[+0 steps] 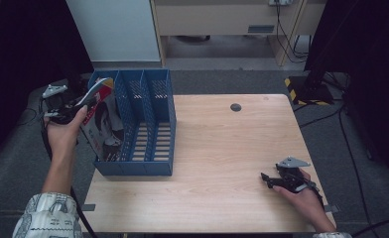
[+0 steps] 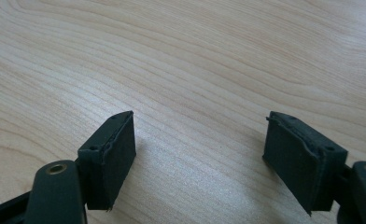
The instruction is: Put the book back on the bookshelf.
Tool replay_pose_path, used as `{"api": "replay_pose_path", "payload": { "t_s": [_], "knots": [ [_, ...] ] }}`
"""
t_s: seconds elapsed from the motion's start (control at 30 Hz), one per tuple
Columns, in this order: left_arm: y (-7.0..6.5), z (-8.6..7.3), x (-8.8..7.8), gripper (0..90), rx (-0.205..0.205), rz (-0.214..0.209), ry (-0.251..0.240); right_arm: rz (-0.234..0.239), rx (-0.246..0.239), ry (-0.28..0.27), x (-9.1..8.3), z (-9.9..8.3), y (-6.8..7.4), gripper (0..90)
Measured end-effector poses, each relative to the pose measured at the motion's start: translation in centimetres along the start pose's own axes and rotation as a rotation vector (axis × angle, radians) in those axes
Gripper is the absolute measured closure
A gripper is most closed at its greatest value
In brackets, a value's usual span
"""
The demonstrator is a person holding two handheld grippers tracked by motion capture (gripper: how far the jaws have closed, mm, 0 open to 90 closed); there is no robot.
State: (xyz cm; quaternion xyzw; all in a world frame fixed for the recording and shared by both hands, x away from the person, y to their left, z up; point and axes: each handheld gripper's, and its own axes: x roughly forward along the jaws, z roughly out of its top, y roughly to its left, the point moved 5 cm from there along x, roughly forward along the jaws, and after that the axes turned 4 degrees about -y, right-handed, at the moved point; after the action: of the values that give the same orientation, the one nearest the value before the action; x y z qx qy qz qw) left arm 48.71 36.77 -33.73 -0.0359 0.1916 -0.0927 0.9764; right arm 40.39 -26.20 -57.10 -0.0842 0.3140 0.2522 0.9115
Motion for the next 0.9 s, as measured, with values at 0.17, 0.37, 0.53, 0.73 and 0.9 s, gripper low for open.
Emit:
{"api": "replay_pose_path", "payload": {
  "t_s": [0.17, 0.37, 0.53, 0.73, 0.9],
  "knots": [
    [-0.1, 0.3, 0.4, 55.8, 0.002, 0.008, 0.011, 0.003, -0.002, 0.001, 0.0, 0.0, 0.0, 25.2],
    [-0.1, 0.3, 0.8, 57.8, 0.012, 0.023, 0.031, 0.005, 0.000, 0.002, 0.0, 0.0, 0.1, 25.2],
    [-0.3, 0.3, 1.2, 60.2, 0.026, 0.035, 0.048, 0.005, -0.004, 0.001, 0.0, 0.0, 0.0, 25.2],
    [0.2, 0.3, 1.4, 62.0, 0.011, 0.058, 0.049, 0.005, -0.004, 0.001, 0.0, 0.0, 0.0, 25.2],
    [0.3, 0.1, 1.5, 64.4, 0.017, 0.059, 0.076, 0.005, -0.004, 0.001, 0.0, 0.0, 0.0, 25.2]
  ]
}}
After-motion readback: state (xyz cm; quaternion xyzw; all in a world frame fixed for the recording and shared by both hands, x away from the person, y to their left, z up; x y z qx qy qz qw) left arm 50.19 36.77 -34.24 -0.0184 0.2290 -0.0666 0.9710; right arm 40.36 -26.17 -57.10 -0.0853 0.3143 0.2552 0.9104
